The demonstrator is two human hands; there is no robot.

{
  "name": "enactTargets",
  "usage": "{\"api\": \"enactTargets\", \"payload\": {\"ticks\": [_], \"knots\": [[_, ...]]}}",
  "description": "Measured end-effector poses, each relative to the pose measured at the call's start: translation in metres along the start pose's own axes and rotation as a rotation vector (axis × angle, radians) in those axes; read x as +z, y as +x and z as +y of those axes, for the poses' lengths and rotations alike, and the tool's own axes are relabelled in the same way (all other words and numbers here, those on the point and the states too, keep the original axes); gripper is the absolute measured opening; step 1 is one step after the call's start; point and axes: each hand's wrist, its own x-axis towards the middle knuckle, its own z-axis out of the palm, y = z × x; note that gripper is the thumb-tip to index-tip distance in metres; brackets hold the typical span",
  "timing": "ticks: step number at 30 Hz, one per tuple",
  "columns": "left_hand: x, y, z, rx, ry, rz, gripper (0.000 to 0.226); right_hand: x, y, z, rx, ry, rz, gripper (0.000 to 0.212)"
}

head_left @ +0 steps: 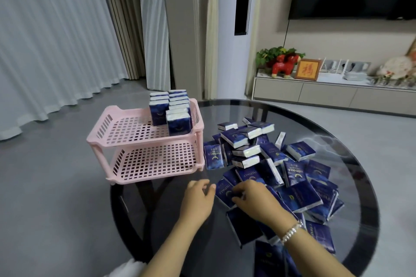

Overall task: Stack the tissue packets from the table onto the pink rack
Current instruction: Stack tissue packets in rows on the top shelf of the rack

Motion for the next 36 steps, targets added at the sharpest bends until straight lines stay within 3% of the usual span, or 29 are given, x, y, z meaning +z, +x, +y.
{"api": "enactTargets", "payload": {"ticks": [2, 6, 8, 14, 18, 20, 25, 33, 36], "knots": [[0.007, 0.002, -0.005, -0.034, 0.061, -0.030, 0.042, 0.006, -0.001, 0.001, 0.011, -0.021, 0.035, 0.025], [0.007, 0.001, -0.007, -0.001, 0.055, -0.021, 0.030, 0.011, -0.001, 0.000, -0.006, -0.034, 0.063, 0.027], [0.004, 0.000, -0.007, -0.041, -0.082, -0.019, 0.022, 0.010, -0.002, -0.003, -0.011, 0.021, 0.076, 0.026], [0.000, -0.002, 0.001, -0.173, -0.637, -0.046, 0.037, 0.005, -0.006, -0.006, -0.051, 0.187, 0.192, 0.028], [-0.005, -0.002, 0.004, -0.201, -0.887, -0.068, 0.045, -0.005, -0.001, 0.003, 0.070, 0.112, 0.381, 0.028], [-0.007, -0.001, 0.004, -0.218, -0.963, -0.066, 0.044, -0.010, 0.001, 0.007, 0.154, 0.015, 0.399, 0.031], [-0.006, -0.001, 0.004, -0.253, -1.040, -0.072, 0.030, -0.009, 0.004, 0.009, 0.272, -0.195, 0.277, 0.040], [-0.002, 0.002, 0.003, -0.274, -1.004, -0.073, 0.034, 0.000, 0.008, 0.010, 0.332, -0.230, 0.276, 0.067], [-0.003, 0.001, 0.002, -0.263, -1.024, -0.074, 0.034, 0.005, 0.010, 0.012, 0.305, -0.282, 0.280, 0.068]]}}
